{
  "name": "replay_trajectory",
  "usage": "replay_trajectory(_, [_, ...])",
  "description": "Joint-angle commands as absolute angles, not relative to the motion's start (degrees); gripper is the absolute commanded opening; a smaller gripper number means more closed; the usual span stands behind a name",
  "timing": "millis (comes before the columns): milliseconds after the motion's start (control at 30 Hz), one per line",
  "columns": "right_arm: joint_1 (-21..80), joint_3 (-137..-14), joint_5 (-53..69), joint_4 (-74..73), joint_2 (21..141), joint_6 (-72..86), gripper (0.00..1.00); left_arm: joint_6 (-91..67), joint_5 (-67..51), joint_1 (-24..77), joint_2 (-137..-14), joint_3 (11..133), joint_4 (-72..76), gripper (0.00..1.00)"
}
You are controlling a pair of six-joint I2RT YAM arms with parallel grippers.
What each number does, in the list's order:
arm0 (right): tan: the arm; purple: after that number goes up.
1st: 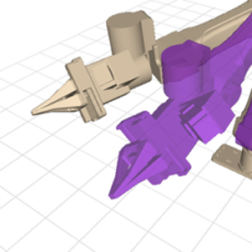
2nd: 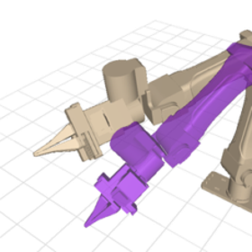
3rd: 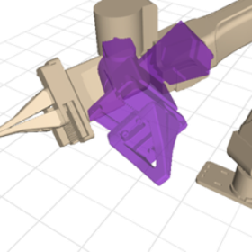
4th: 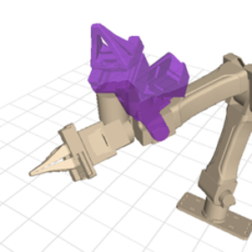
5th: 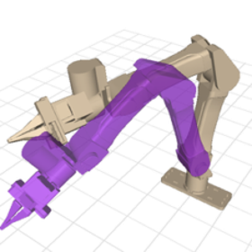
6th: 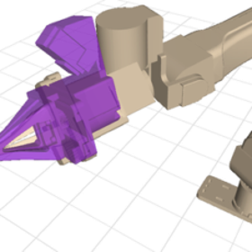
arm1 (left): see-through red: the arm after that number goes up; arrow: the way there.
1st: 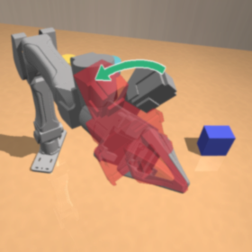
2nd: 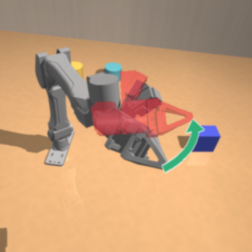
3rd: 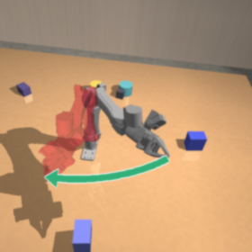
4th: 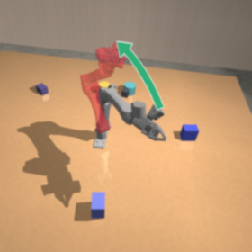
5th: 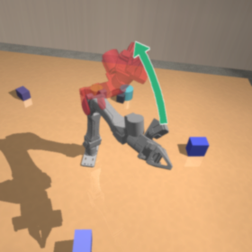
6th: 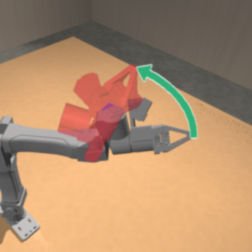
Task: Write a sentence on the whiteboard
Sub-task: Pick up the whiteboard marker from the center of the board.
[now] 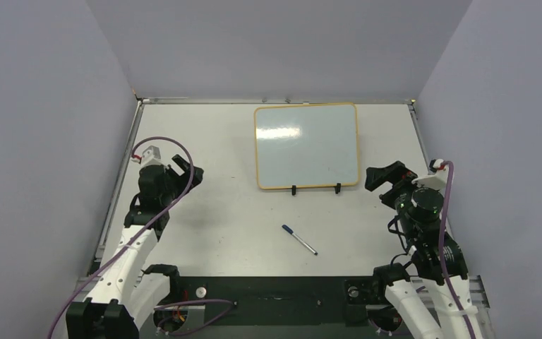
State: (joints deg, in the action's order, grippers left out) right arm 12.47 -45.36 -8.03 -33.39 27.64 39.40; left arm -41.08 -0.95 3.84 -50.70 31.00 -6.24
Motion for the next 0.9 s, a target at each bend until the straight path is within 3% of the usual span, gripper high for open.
replay_trajectory(0, [12.84,-45.06,-2.84,-34.82,29.77,40.56,1.00,-37.81,0.21,6.25,-49.43,35.43,-11.27,0.84])
replay_trajectory(167, [18.89,-44.61,3.58,-37.70,34.48,39.79,0.96,-36.42,3.96,11.63,-46.53,35.63,-14.25,0.83])
replay_trajectory(367, [45.47,-45.68,-19.32,-42.50,36.34,41.31,0.95,-34.54,5.75,16.25,-43.00,35.75,-19.68,0.83])
replay_trajectory(567, [63.61,-45.95,-33.01,-44.20,44.86,43.88,0.95,-32.53,4.47,19.32,-41.43,35.85,-22.47,0.79])
replay_trajectory(700, [71.13,-47.47,-36.17,-43.19,53.63,42.13,0.95,-32.69,2.31,20.15,-42.83,35.11,-20.80,0.75])
replay_trajectory(867, [73.24,-47.13,-36.03,-40.59,61.64,40.36,0.95,-32.17,1.24,20.63,-43.37,34.96,-20.49,0.73])
